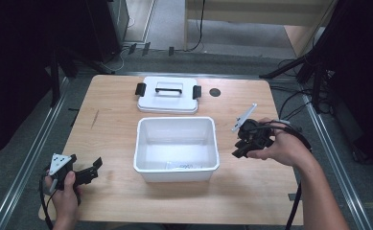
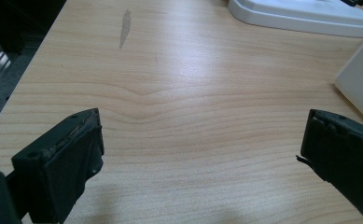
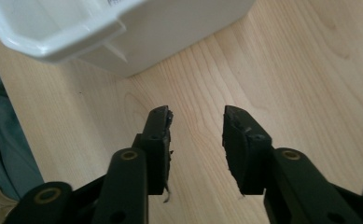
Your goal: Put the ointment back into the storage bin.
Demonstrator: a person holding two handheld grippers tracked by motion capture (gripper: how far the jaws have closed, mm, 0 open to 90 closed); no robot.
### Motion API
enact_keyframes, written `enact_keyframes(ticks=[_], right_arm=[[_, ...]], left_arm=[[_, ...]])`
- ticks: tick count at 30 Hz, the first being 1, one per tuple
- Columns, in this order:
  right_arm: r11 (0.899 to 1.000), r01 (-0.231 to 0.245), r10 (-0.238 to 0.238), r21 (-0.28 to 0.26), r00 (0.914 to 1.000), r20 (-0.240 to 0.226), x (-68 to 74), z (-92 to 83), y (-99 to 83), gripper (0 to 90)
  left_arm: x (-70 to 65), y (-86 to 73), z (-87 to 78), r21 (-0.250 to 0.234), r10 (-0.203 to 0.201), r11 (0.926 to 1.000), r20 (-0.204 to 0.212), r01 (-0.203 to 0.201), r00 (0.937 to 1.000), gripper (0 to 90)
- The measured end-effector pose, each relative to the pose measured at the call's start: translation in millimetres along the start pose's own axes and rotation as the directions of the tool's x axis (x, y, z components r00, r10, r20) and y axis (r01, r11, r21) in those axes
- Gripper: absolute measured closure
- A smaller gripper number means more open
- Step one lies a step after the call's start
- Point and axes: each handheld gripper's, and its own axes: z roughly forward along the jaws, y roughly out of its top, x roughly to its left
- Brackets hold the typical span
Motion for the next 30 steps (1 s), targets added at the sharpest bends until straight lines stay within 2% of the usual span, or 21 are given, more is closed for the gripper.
enact_keyframes(ticks=[4,6,7,9,11,12,13,15,16,17,18,19,20,22,23,24,26,27,28,29,30], right_arm=[[0.996,-0.087,0.087,-0.022,0.9959,-0.028,-4.8,11.3,-19.8,57.3],[0.994,-0.097,0.096,-0.041,0.9951,-0.024,-5.4,14.0,-25.1,53.1],[0.991,-0.109,0.110,-0.077,0.9938,0.015,-4.0,19.4,-36.6,41.4],[0.989,-0.120,0.123,-0.085,0.9918,0.034,-3.3,21.4,-40.4,36.9],[0.973,-0.193,0.208,-0.126,0.9710,0.118,-2.5,27.8,-56.3,27.1],[0.973,-0.193,0.208,-0.126,0.9710,0.118,-2.5,27.8,-56.3,27.1],[0.952,-0.255,0.280,-0.168,0.9489,0.146,-2.6,32.9,-67.8,12.5],[0.945,-0.272,0.301,-0.182,0.9413,0.154,-3.0,34.6,-71.4,10.0],[0.928,-0.296,0.337,-0.228,0.9258,0.171,-2.9,37.7,-81.9,0.0],[0.928,-0.296,0.337,-0.228,0.9258,0.171,-2.9,37.7,-81.9,0.0],[0.911,-0.321,0.370,-0.260,0.9130,0.171,-2.8,38.6,-86.9,0.0],[0.872,-0.347,0.431,-0.346,0.8790,0.204,-1.3,40.5,-98.3,0.0],[0.872,-0.347,0.431,-0.346,0.8790,0.204,-1.3,40.5,-98.3,0.0],[0.836,-0.366,0.478,-0.408,0.8508,0.218,0.0,42.7,-107.8,0.0],[0.810,-0.383,0.512,-0.443,0.8301,0.220,1.2,46.1,-115.3,0.0],[0.810,-0.383,0.512,-0.443,0.8301,0.220,1.2,46.1,-115.3,0.0],[0.793,-0.374,0.533,-0.482,0.8089,0.249,3.9,51.2,-124.2,0.0],[0.775,-0.367,0.551,-0.514,0.7917,0.265,5.8,54.6,-130.9,0.0],[0.762,-0.364,0.562,-0.536,0.7829,0.267,6.7,56.0,-134.9,0.0],[0.762,-0.364,0.562,-0.536,0.7829,0.267,6.7,56.0,-134.9,0.0],[0.729,-0.370,0.586,-0.576,0.7718,0.246,7.2,57.9,-143.8,0.0]], left_arm=[[-0.1,-0.1,-0.2,-0.001,0.003,1.0000,0.000,-0.003,1.0000,0.0],[-0.2,-0.1,-0.3,0.000,0.002,1.0000,0.001,-0.002,1.0000,0.0],[-0.3,-0.2,-0.3,0.000,0.002,1.0000,0.001,-0.002,1.0000,0.0],[-0.5,-0.2,-0.3,0.000,0.004,1.0000,-0.001,-0.004,1.0000,0.0],[-0.4,-0.2,-0.3,0.000,0.003,1.0000,0.000,-0.003,1.0000,0.0],[-0.4,-0.2,-0.3,0.000,0.003,1.0000,0.000,-0.003,1.0000,0.0],[-0.3,-0.2,-0.4,0.001,0.004,1.0000,0.002,-0.004,1.0000,0.0],[-0.3,-0.2,-0.4,0.000,0.002,1.0000,0.003,-0.002,1.0000,0.0],[-0.2,-0.2,-0.4,0.001,0.002,1.0000,0.004,-0.002,1.0000,0.0],[-0.1,-0.2,-0.5,0.001,0.000,1.0000,0.004,0.000,1.0000,0.0],[0.0,-0.2,-0.5,0.001,-0.001,1.0000,0.004,0.001,1.0000,0.0],[0.1,-0.2,-0.5,0.001,0.000,1.0000,0.005,0.000,1.0000,0.0],[0.1,-0.3,-0.5,0.000,0.000,1.0000,0.005,0.000,1.0000,0.0],[0.0,-0.2,-0.6,0.001,0.000,1.0000,0.004,0.000,1.0000,0.0],[0.0,-0.3,-0.7,0.001,0.000,1.0000,0.004,0.000,1.0000,0.0],[0.0,-0.3,-0.7,0.001,0.000,1.0000,0.004,0.000,1.0000,0.0],[0.1,-0.3,-0.7,0.000,0.001,1.0000,0.004,-0.001,1.0000,0.0],[0.0,-0.3,-0.7,0.000,0.000,1.0000,0.003,0.000,1.0000,0.0],[0.0,-0.3,-0.7,0.000,0.000,1.0000,0.003,0.000,1.0000,0.0],[0.0,-0.3,-0.6,0.000,0.000,1.0000,0.003,0.000,1.0000,0.0],[-0.2,-0.2,-0.4,0.001,0.000,1.0000,0.004,0.000,1.0000,0.0]])
